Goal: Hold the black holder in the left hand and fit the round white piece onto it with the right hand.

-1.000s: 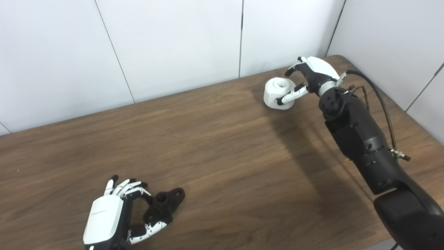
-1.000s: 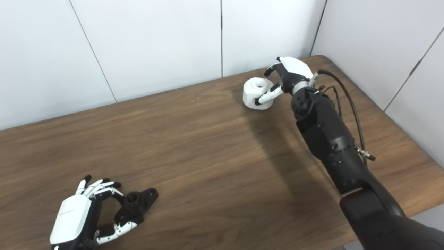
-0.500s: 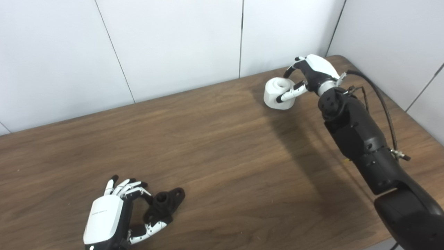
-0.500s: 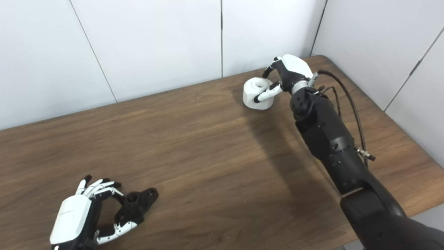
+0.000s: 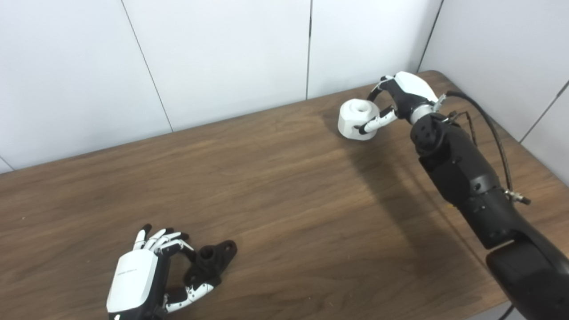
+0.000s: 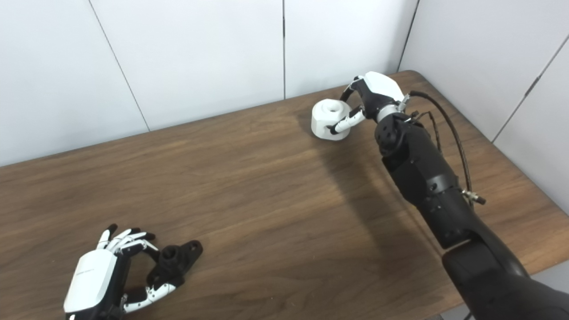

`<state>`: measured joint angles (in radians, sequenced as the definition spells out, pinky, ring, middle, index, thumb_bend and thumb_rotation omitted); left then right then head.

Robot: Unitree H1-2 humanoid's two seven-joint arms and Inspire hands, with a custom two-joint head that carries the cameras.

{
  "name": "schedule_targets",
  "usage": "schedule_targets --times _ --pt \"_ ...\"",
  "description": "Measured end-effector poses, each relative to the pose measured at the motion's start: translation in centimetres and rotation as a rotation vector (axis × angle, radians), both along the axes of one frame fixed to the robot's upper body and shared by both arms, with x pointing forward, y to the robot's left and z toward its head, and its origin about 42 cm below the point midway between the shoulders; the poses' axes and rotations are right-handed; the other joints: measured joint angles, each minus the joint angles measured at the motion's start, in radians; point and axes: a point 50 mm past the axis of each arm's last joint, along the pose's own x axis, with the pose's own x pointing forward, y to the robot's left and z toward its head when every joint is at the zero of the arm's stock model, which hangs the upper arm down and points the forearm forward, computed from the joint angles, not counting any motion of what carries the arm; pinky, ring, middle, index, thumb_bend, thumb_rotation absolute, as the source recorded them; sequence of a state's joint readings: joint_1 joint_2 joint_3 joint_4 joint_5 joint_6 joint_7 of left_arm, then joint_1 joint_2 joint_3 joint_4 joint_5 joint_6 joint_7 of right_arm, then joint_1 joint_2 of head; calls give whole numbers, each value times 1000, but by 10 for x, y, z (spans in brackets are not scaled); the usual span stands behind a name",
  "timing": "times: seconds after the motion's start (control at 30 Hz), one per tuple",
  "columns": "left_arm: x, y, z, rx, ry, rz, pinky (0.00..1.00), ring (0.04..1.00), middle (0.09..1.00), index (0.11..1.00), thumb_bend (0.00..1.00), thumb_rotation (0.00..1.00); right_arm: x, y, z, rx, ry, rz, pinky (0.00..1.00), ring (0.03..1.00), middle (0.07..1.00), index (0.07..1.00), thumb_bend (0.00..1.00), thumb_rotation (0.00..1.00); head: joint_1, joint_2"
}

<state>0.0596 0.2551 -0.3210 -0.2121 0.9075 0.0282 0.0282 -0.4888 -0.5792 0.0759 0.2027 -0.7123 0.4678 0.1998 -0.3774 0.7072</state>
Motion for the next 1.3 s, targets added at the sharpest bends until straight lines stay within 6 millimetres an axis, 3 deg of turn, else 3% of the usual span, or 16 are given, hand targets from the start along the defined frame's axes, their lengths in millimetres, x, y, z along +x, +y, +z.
schedule_targets --times 0.2,1.3 --pt "0 0 0 0 0 0 1000 858 759 484 523 47 -2 0 -4 3 18 8 1000 1000 958 735 871 279 2 6" --pt "0 1 1 1 4 1 1000 861 762 484 523 47 -4 -1 -13 25 -17 2 1000 1000 932 678 861 252 3 12"
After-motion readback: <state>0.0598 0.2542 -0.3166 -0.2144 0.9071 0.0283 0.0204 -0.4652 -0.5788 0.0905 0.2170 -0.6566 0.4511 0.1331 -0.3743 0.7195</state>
